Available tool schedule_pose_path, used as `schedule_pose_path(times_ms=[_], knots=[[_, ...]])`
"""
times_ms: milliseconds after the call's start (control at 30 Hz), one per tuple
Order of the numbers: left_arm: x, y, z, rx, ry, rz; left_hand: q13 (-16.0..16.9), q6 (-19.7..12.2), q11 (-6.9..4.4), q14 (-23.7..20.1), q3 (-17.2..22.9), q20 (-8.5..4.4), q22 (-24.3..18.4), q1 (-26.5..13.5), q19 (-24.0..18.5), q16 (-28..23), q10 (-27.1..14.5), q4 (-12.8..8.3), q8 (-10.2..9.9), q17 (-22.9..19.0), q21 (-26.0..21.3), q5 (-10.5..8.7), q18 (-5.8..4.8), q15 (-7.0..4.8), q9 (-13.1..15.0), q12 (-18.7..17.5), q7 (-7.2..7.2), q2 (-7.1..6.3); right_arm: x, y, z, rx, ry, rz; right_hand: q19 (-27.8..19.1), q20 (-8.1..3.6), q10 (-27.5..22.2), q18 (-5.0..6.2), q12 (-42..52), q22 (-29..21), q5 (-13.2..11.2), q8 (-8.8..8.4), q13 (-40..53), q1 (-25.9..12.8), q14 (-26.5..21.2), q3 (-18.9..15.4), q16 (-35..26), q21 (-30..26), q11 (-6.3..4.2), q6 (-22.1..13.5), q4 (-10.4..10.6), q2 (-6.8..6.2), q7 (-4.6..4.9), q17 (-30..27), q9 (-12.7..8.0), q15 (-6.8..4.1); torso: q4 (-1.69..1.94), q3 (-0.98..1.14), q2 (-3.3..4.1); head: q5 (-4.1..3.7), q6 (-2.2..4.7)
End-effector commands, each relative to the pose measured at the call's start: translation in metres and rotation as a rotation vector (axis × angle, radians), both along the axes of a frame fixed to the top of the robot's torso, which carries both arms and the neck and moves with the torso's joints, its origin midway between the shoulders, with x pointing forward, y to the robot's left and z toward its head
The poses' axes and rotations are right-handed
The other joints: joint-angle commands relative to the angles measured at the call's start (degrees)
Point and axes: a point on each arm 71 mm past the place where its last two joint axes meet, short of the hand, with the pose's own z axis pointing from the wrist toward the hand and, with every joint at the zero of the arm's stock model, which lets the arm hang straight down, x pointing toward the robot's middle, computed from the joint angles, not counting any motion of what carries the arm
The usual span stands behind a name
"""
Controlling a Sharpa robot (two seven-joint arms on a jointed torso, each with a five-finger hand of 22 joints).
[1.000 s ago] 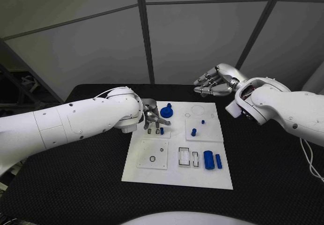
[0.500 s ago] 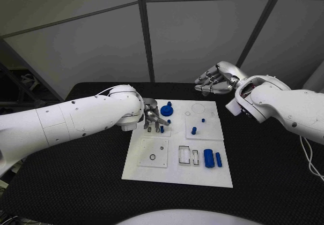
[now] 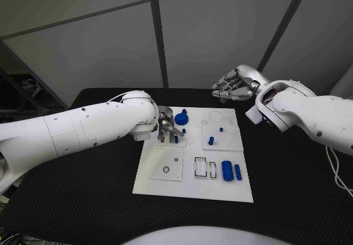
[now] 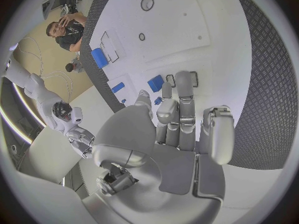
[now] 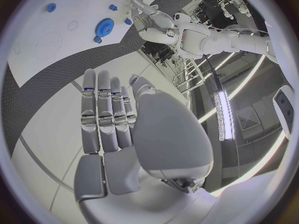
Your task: Assemble the parts on the task board
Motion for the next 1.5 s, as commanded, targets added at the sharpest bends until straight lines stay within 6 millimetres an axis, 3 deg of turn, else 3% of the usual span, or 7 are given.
schedule_pose_path(times_ms=[33, 867, 1033, 1200, 1300, 1400, 1500], knots=[[0.0000, -0.0008, -0.0008, 0.023, 0.012, -0.012, 0.14, -0.61, -0.31, 0.20, 0.79, -0.08, 7.51, 1.00, 1.35, -0.34, -0.12, -0.52, 0.32, 0.17, 0.34, 0.00, -1.17, -0.24, 0.59, 0.35, -0.06, 0.00, 0.0006, 0.0004, 0.0020, 0.001, -0.010, -0.006, 0.41, -0.10, 0.27, 0.70, 0.19, 0.07, 0.22, 0.27, 0.07, -0.48, 0.34, -0.14, 0.31, 0.20, -0.02, 0.00, -0.30, -0.36, -0.36, 0.11, 0.06, -0.08, -0.04, -0.01, -0.04, 0.05, -0.08], [-0.0021, -0.0050, -0.0019, 0.031, 0.028, -0.032, 0.49, -1.32, -0.52, 0.30, 3.23, -0.18, 7.82, 1.90, 1.43, -0.75, -0.08, -2.02, 1.23, 0.69, 0.46, 0.02, -1.22, -0.38, 3.00, 0.40, -0.29, -0.02, 0.0034, -0.0001, 0.0004, -0.006, 0.000, -0.014, 0.34, -0.10, -0.04, 0.61, 0.08, 0.01, 0.48, 0.14, 0.18, -0.73, 0.09, -0.19, 0.17, 0.08, 0.09, -0.29, -0.15, -0.40, -0.26, 0.30, 0.00, 0.02, 0.00, 0.00, -0.01, -0.21, -0.54], [-0.0009, -0.0041, -0.0021, 0.016, 0.029, -0.016, 0.26, -2.37, -0.83, 0.35, 7.87, -0.42, 7.89, 5.32, 1.40, -1.00, -0.48, -4.57, 1.17, 1.01, 0.45, 0.05, -1.21, -0.67, 4.08, -0.14, -0.65, 1.77, 0.0037, -0.0001, 0.0001, -0.007, 0.002, -0.014, 0.34, -0.10, -0.04, 0.61, 0.08, 0.01, 0.48, 0.14, 0.18, -0.73, 0.09, -0.19, 0.17, 0.08, 0.09, -0.29, -0.15, -0.40, -0.26, 0.30, 0.00, 0.02, -0.03, 0.02, 0.00, -0.25, -0.69], [-0.0008, -0.0038, -0.0024, -0.001, 0.040, -0.006, -0.01, -3.03, -1.01, 0.40, 12.67, -0.57, 7.99, 7.06, 1.40, -1.26, -0.87, -6.94, 0.97, 1.33, 0.46, 0.19, -1.22, -0.78, 4.93, -0.78, -0.78, 1.63, 0.0042, -0.0005, -0.0004, -0.009, 0.007, -0.015, 0.28, -0.09, -0.13, 0.59, 0.05, -0.02, 0.60, 0.13, 0.22, -0.76, -0.02, -0.15, 0.11, 0.02, 0.12, -0.33, -0.11, -0.31, -0.24, 0.36, -0.01, 0.05, -0.03, 0.00, 0.03, -0.38, -0.88], [-0.0013, -0.0039, -0.0029, -0.018, 0.056, 0.001, -0.13, -3.27, -1.00, 0.42, 15.64, -0.58, 8.04, 7.36, 1.41, -1.44, -1.03, -8.14, 0.82, 1.48, 0.46, 0.89, -1.22, -0.77, 5.35, -1.11, -0.75, 0.90, 0.0045, -0.0008, -0.0006, -0.010, 0.009, -0.014, 0.27, -0.08, -0.15, 0.59, 0.04, -0.02, 0.61, 0.13, 0.23, -0.77, -0.04, -0.14, 0.09, 0.01, 0.12, -0.34, -0.10, -0.29, -0.23, 0.38, -0.01, 0.06, 0.00, 0.00, 0.01, -0.41, -0.97], [-0.0018, -0.0033, -0.0034, -0.040, 0.073, 0.012, -0.26, -3.45, -0.91, 0.46, 20.90, -0.57, 8.12, 6.65, 1.41, -1.71, -1.10, -9.65, 0.70, 1.73, 0.45, 3.71, -1.22, -0.74, 6.07, -1.52, -0.59, -0.71, 0.0049, -0.0012, -0.0009, -0.011, 0.010, -0.014, 0.22, -0.08, -0.24, 0.58, 0.01, -0.05, 0.68, 0.15, 0.27, -0.64, -0.14, -0.06, 0.04, -0.05, 0.12, -0.33, -0.17, -0.24, -0.24, 0.44, -0.01, 0.07, 0.04, -0.04, 0.01, -0.45, -0.97], [-0.0025, -0.0010, -0.0035, -0.069, 0.088, 0.031, -0.34, -3.54, -0.92, 0.57, 30.68, -0.54, 8.22, 3.62, 1.41, -2.11, -0.83, -11.49, 1.05, 2.14, 0.42, 3.92, -1.21, -0.50, 7.68, -1.89, -0.14, -3.37, 0.0054, -0.0017, -0.0012, -0.012, 0.011, -0.015, 0.22, -0.08, -0.24, 0.58, 0.01, -0.05, 0.68, 0.15, 0.27, -0.64, -0.14, -0.06, 0.04, -0.05, 0.12, -0.33, -0.17, -0.24, -0.24, 0.44, -0.01, 0.07, 0.01, -0.02, -0.03, -0.40, -1.03]])
